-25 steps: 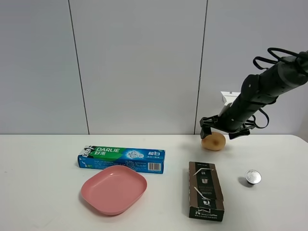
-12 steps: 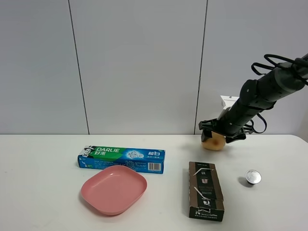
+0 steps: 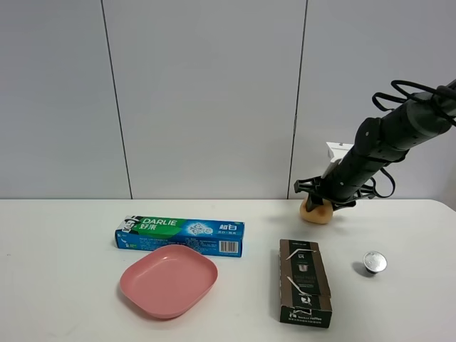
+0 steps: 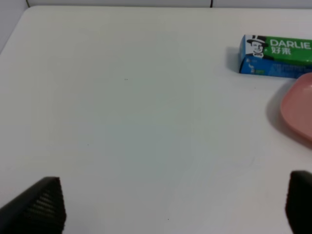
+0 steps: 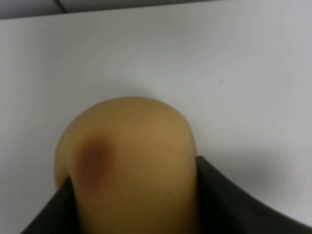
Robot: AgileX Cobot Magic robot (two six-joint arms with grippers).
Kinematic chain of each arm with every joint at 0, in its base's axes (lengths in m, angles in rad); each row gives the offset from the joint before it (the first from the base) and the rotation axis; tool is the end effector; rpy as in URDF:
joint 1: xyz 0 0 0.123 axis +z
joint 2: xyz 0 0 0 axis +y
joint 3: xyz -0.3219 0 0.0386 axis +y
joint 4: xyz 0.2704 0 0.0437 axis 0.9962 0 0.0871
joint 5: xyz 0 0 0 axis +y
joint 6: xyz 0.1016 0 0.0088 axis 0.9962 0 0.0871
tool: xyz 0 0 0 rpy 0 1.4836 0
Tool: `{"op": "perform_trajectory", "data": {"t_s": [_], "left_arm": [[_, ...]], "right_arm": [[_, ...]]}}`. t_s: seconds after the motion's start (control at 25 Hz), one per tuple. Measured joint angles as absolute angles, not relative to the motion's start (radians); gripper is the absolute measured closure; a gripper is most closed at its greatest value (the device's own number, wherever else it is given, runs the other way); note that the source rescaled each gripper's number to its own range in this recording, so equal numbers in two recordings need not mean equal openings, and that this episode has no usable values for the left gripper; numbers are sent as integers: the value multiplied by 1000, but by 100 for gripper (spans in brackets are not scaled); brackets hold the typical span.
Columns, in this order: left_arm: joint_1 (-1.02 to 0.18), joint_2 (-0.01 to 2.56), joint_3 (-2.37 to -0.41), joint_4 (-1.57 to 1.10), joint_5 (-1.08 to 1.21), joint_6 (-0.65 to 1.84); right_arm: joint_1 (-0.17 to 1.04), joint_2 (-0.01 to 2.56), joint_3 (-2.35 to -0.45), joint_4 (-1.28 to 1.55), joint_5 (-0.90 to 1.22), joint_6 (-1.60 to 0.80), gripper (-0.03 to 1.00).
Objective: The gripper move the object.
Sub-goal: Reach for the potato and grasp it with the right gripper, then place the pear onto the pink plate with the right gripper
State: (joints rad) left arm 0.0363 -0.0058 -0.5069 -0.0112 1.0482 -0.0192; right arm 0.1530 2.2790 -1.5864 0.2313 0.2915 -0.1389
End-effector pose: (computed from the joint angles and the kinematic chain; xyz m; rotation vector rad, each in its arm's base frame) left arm -0.0160 -0.0016 0.2862 -0.0555 2.0183 -0.0025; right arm 0.5314 0.0888 0.1243 -0.1152 2.4639 0.1837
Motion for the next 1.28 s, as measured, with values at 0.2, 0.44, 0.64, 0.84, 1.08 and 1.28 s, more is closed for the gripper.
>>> {"op": "perform_trajectory", "data": {"t_s": [0.2, 0.44, 0.64, 0.84, 1.08, 1.28], "left_arm": [[36, -6, -507, -11, 1048, -19], [36, -6, -507, -11, 1048, -19], [36, -6, -507, -11, 1048, -19], [36, -6, -507, -11, 1048, -19], [36, -6, -507, -11, 1048, -19], [36, -6, -507, -11, 1048, -19]], "right_arm": [[153, 2272, -1586, 231, 305, -139, 96], [153, 2203, -1586, 231, 375, -164, 96], [158, 2129, -1610, 231, 493, -220, 97], [211, 2083, -1722, 306, 726, -352, 97], [350, 2077, -1870, 455, 941, -527, 97], [507, 2076, -1909, 484, 953, -643, 97]]}}
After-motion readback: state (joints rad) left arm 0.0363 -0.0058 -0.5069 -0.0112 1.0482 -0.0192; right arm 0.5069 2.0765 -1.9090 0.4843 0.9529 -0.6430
